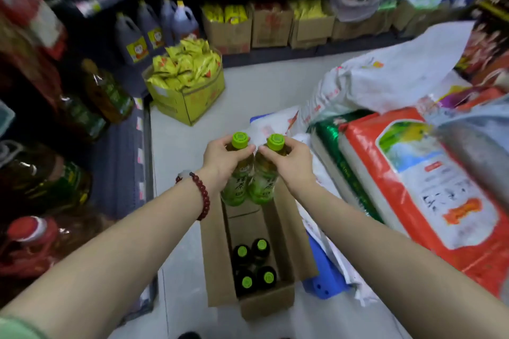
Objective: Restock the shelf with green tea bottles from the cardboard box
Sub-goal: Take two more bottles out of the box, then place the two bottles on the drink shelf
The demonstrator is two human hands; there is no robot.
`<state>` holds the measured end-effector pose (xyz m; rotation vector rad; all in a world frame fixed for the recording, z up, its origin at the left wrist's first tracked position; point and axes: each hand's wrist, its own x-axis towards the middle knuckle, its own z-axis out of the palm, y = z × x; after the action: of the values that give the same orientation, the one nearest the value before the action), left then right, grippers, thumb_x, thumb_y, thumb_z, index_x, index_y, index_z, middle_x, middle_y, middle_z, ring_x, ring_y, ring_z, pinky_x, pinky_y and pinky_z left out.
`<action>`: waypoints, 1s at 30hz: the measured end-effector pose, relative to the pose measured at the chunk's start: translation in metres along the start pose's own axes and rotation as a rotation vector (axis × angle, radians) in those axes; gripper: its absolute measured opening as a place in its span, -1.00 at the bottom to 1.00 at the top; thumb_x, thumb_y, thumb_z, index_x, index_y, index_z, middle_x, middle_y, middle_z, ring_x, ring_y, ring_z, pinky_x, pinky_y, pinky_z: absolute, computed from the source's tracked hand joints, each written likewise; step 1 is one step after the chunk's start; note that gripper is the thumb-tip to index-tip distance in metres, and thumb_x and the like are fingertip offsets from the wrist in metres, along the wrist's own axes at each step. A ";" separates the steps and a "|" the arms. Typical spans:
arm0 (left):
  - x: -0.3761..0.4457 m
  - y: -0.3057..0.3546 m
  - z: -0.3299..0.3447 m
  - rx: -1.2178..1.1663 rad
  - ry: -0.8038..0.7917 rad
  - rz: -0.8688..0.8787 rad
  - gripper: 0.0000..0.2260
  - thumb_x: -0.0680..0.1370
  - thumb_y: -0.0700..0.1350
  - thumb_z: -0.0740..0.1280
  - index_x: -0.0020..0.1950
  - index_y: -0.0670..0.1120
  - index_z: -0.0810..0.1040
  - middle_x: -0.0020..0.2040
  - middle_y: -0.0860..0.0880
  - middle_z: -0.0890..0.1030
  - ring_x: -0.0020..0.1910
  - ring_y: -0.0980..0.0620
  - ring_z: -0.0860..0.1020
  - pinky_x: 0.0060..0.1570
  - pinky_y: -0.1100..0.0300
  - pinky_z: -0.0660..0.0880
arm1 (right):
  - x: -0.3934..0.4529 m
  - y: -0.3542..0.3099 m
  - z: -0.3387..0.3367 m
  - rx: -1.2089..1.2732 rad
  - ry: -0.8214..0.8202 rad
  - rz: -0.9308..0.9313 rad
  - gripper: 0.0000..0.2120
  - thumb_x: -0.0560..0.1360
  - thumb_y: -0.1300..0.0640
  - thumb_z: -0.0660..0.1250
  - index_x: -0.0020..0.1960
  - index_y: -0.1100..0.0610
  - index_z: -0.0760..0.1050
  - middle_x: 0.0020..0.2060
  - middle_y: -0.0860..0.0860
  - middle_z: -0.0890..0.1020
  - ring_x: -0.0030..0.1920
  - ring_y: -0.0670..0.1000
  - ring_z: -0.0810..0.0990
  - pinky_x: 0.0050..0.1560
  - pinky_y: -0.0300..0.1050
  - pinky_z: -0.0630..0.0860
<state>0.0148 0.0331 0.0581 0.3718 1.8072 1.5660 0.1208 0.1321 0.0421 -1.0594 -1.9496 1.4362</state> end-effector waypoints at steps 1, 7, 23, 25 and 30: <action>-0.010 0.029 -0.003 0.005 -0.008 0.006 -0.81 0.43 -0.22 0.46 0.03 -0.13 0.61 -0.19 -0.01 0.62 -0.15 0.02 0.59 0.00 0.18 0.54 | -0.001 -0.030 -0.010 0.009 -0.015 -0.009 -0.64 0.24 -0.11 0.48 -0.17 0.16 0.63 -0.25 0.11 0.70 -0.19 0.05 0.62 0.00 0.13 0.60; -0.072 0.204 -0.019 0.029 -0.033 0.124 -0.78 0.44 -0.22 0.45 0.08 -0.18 0.61 -0.16 -0.01 0.62 -0.20 0.14 0.56 -0.23 0.45 0.52 | -0.014 -0.215 -0.066 0.076 -0.078 -0.085 -0.84 0.35 0.19 0.53 -0.30 0.07 0.55 -0.32 0.03 0.59 -0.25 -0.06 0.51 -0.16 -0.12 0.51; -0.232 0.485 -0.055 0.060 -0.009 0.463 -0.99 0.43 -0.15 0.47 -0.18 -0.07 0.67 -0.26 -0.01 0.69 -0.28 0.08 0.65 -0.28 0.24 0.57 | -0.085 -0.524 -0.165 -0.007 -0.003 -0.406 -0.73 0.22 -0.12 0.57 -0.22 0.05 0.68 -0.25 -0.04 0.74 -0.11 -0.02 0.70 0.06 0.09 0.62; -0.256 0.498 -0.059 0.057 0.036 0.483 -0.91 0.42 -0.13 0.48 -0.11 -0.12 0.69 -0.18 -0.08 0.71 -0.21 0.01 0.66 -0.24 0.22 0.57 | -0.105 -0.545 -0.171 -0.001 0.004 -0.458 -0.75 0.19 -0.18 0.55 -0.29 -0.03 0.66 -0.28 -0.07 0.73 -0.12 -0.03 0.70 0.06 0.08 0.62; -0.312 0.509 -0.081 0.072 0.176 0.510 -0.84 0.33 0.00 0.53 -0.18 -0.05 0.71 -0.19 -0.06 0.73 -0.15 -0.02 0.69 -0.07 0.10 0.61 | -0.144 -0.578 -0.170 0.040 -0.074 -0.519 -0.61 0.15 -0.24 0.55 -0.27 0.07 0.68 -0.30 0.06 0.74 -0.14 0.11 0.72 0.01 0.18 0.61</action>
<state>0.0668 -0.1089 0.6418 0.8010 2.0108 1.9259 0.1628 0.0270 0.6507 -0.4331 -2.0377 1.2245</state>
